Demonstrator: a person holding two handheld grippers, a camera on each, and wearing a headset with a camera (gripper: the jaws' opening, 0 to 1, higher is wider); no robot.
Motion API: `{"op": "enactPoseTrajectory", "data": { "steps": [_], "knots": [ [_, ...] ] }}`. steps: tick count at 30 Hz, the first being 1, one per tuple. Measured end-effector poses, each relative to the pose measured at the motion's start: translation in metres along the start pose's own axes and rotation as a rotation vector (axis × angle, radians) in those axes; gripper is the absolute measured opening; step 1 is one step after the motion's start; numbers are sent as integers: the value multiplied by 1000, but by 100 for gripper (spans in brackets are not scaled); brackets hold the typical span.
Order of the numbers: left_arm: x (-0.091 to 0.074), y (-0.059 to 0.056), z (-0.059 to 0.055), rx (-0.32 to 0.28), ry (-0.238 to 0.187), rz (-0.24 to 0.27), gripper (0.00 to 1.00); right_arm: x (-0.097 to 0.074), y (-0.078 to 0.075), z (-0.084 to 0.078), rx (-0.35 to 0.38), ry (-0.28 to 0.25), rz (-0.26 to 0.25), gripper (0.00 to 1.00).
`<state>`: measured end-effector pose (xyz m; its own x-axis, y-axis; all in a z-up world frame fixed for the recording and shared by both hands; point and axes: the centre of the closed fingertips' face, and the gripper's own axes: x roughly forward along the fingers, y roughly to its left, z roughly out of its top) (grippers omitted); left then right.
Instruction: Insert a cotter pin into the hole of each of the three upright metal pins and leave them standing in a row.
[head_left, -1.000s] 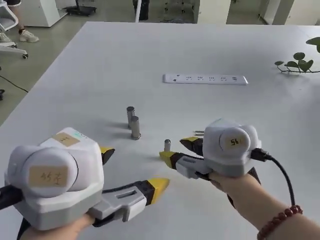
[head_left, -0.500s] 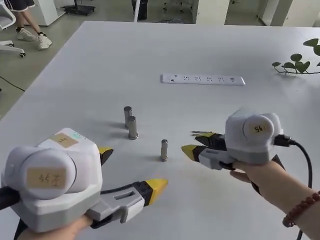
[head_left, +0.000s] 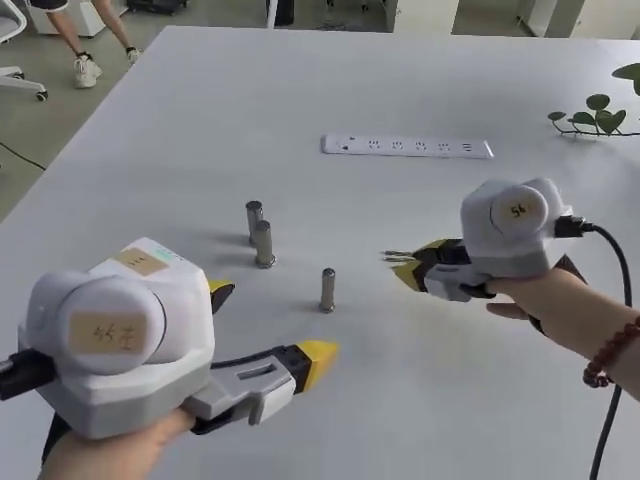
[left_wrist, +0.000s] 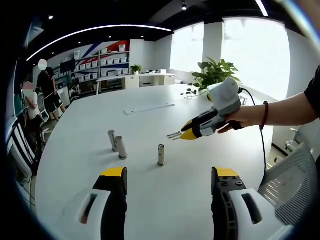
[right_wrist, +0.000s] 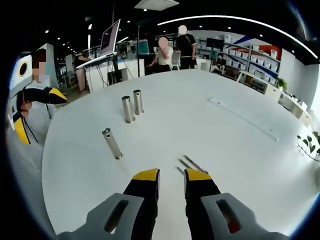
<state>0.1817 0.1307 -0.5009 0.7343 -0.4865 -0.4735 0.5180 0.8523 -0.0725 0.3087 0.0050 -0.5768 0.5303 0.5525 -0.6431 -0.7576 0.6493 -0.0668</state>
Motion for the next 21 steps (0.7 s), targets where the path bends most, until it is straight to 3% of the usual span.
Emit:
{"op": "enactPoseTrajectory", "data": {
  "steps": [11, 21],
  "knots": [
    [3, 3, -7, -9, 19, 0, 66, 13, -17, -13, -53, 109, 10, 11],
    [6, 3, -11, -16, 29, -6, 66, 20, -20, -20, -45, 142, 28, 8]
  ]
}}
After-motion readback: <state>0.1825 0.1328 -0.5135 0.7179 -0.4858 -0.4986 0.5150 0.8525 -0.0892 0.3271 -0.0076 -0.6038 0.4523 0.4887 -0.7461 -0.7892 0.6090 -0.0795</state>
